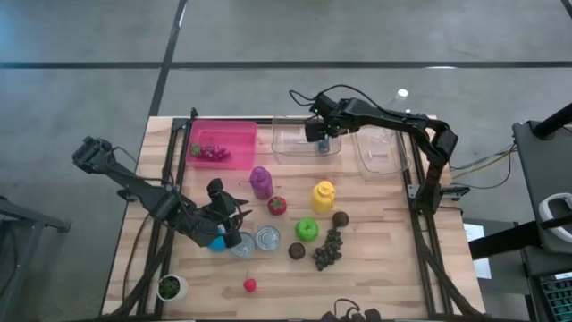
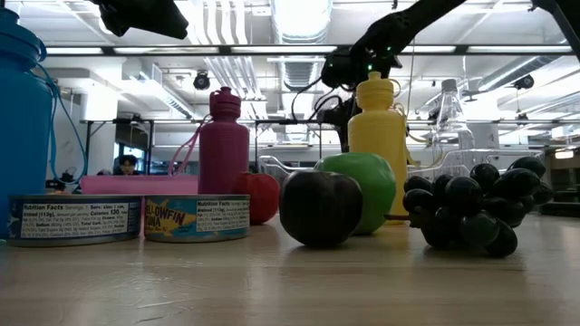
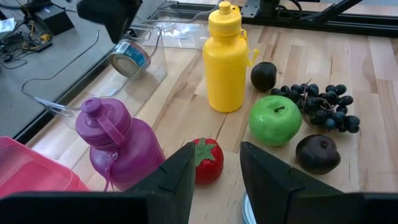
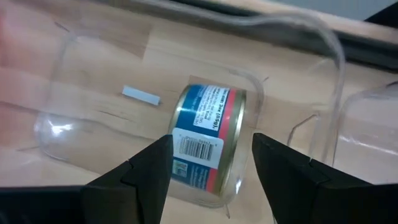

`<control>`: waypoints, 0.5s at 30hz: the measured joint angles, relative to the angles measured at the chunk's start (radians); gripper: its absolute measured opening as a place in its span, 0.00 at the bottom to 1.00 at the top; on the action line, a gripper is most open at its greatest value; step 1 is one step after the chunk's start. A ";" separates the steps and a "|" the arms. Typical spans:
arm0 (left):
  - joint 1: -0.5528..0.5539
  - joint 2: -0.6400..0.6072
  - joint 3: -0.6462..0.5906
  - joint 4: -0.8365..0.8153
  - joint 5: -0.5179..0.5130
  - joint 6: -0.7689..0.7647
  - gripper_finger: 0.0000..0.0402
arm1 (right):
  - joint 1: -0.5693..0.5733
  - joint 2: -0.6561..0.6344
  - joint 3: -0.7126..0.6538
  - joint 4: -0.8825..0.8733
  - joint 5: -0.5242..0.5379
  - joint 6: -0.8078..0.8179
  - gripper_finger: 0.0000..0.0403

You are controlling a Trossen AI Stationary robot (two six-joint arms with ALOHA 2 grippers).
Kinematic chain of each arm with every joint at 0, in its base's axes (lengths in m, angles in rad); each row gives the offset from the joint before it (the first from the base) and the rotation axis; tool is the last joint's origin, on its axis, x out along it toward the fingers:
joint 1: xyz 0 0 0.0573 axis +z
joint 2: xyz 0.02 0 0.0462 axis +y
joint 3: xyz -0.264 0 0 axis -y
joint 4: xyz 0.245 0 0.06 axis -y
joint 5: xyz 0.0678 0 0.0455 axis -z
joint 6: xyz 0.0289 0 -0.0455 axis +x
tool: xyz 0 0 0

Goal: Pick & Place Food Item
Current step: Put the yellow water bottle into the right transparent bin

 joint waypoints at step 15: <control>0.000 0.000 0.000 0.000 0.000 0.000 0.33 | 0.136 -0.298 -0.014 -0.003 0.219 -0.055 0.53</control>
